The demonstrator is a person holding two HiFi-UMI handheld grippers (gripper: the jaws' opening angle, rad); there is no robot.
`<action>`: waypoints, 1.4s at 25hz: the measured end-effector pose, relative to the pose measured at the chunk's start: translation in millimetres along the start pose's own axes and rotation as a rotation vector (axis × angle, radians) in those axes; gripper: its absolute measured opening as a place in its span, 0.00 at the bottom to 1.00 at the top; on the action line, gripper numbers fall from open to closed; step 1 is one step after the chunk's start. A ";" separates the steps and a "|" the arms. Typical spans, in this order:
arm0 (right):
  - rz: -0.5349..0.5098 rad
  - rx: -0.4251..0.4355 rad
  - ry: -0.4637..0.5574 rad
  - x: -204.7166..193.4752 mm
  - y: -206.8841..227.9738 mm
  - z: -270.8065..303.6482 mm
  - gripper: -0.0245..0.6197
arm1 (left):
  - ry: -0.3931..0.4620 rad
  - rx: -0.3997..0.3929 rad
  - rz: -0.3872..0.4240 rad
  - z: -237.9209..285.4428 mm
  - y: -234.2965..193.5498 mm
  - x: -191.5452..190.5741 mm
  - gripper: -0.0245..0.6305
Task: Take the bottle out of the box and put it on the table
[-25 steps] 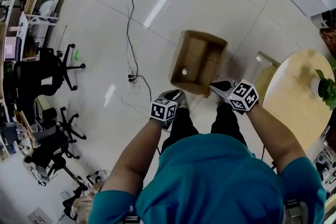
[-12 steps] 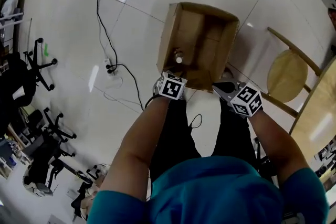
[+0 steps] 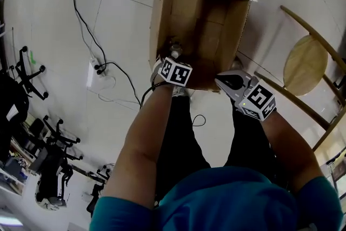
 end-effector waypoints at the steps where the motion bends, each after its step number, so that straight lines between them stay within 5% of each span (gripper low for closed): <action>1: -0.015 0.002 -0.002 0.6 -2.5 -1.2 0.04 | -0.008 0.001 0.007 2.0 0.6 -0.2 0.34; 11: -0.024 0.009 -0.016 -21.4 2.2 -3.4 0.04 | -0.136 0.033 0.043 29.3 6.2 10.3 0.25; 16: 0.150 0.005 -0.045 -4.1 -6.9 -5.5 0.04 | -0.174 0.033 0.063 26.3 0.7 13.5 0.24; 21: -0.002 0.017 -0.003 4.9 -14.6 -14.7 0.04 | -0.169 0.066 0.112 -3.4 10.8 18.3 0.24; 29: -0.139 0.028 0.025 74.4 -73.4 -68.3 0.04 | -0.046 0.064 0.171 -127.5 42.6 25.5 0.24; 35: -0.211 -0.011 0.058 157.6 -150.1 -169.7 0.04 | 0.035 0.076 0.280 -293.8 93.9 26.0 0.24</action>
Point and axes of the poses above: the fingertips, and each gripper's own axes: z forward along the fingers, y to its right, x out of its top, the point moved 8 cm from there along -z, backward along the fingers, and after that the axes turned 6 degrees about -y, right-handed, at the moved point
